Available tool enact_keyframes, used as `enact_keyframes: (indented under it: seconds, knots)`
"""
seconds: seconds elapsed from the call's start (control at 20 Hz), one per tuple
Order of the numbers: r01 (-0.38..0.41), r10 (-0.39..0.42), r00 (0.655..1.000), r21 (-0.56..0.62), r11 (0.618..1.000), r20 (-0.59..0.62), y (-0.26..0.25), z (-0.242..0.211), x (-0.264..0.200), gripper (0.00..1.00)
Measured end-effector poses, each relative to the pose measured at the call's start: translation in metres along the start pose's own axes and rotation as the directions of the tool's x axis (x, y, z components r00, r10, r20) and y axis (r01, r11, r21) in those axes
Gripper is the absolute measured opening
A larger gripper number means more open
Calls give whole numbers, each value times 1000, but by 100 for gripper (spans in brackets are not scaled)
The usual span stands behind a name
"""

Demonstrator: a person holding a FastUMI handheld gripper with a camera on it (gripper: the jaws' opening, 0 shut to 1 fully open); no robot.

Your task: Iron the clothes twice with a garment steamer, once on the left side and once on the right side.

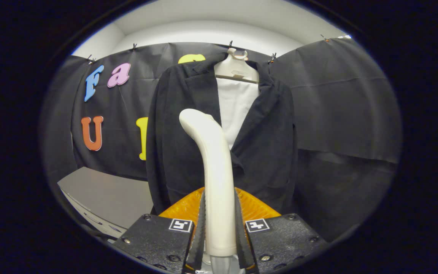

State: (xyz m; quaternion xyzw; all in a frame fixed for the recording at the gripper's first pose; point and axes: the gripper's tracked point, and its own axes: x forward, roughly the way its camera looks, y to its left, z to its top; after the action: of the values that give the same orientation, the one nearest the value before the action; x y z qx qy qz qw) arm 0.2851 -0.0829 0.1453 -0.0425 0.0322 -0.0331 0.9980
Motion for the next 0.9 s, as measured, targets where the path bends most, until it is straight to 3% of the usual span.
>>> enact_keyframes:
  seconds: [0.9]
  knots:
    - [12, -10, 983, 10, 1000, -184, -9, -83, -6, 38]
